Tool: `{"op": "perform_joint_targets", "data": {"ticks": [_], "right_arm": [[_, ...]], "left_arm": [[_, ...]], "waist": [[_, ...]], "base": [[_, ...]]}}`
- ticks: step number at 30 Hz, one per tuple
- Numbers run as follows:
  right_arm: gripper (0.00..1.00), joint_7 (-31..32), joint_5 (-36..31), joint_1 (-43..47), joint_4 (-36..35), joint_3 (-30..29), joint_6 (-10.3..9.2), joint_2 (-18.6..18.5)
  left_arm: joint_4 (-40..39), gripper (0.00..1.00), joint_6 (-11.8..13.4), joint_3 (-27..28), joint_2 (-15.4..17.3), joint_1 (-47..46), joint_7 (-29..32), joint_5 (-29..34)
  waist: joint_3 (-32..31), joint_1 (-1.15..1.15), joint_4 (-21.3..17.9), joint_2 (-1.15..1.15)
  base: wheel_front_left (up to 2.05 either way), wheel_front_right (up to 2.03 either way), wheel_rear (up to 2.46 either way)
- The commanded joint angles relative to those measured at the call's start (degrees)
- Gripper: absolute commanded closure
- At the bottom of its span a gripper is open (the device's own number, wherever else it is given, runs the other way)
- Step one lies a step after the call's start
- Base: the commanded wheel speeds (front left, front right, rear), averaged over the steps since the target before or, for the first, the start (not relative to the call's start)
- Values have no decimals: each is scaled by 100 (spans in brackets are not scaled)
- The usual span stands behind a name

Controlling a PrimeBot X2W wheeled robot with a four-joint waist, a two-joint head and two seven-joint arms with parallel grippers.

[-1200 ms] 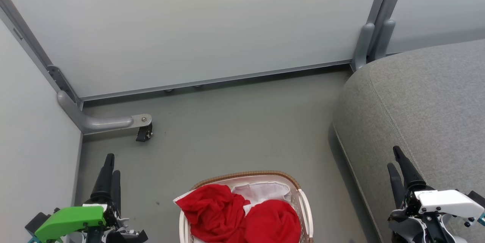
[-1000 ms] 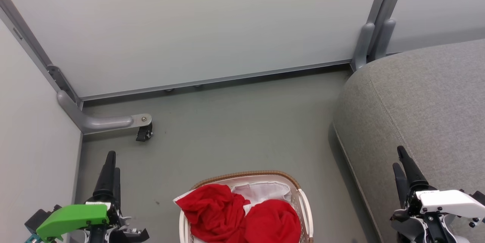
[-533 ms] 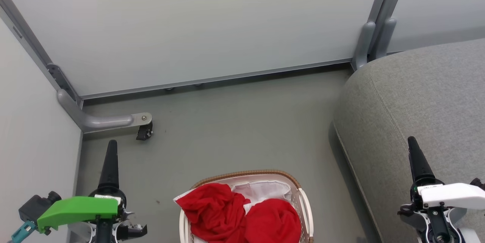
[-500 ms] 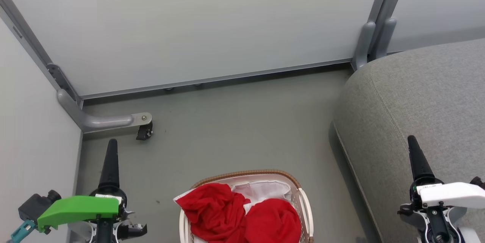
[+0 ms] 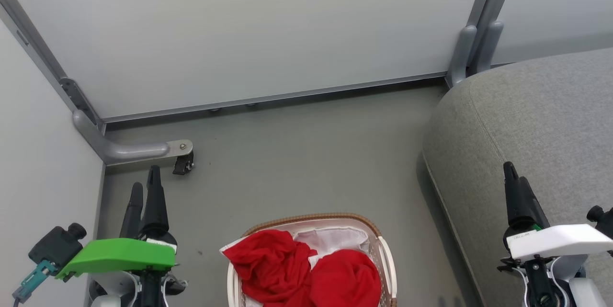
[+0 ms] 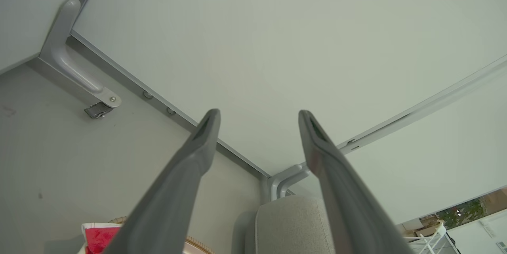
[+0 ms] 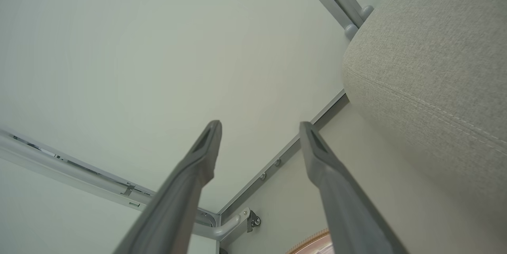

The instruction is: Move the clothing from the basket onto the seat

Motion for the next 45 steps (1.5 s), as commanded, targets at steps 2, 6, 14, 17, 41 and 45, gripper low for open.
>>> {"op": "perform_joint_targets", "data": {"ticks": [2,6,14,17,41,45], "right_arm": [[0,-90,-356,23,-69,35,2,-46],[0,-162,-651,44,-24,64,2,-50],[0,-301,-1228,51,126,108,3,-56],[0,-347,-1456,41,161,118,3,-58],[0,-702,-3031,107,197,249,3,-72],[0,-755,-3234,128,183,261,3,-73]], "left_arm": [[-118,0,57,-76,35,-11,-89,408],[-92,0,110,-149,37,22,-160,850],[120,0,206,-249,41,66,-296,1595],[180,0,209,-261,43,65,-346,1783],[586,0,272,-450,54,143,-697,3074],[659,0,254,-475,55,155,-751,3217]], "waist": [[5,0,4,0],[12,0,8,0],[16,0,14,0],[18,0,20,0],[34,0,77,0],[38,0,82,0]], "base": [[0,0,0],[0,0,0],[0,0,0],[0,0,0],[0,0,0],[0,0,0]]}}
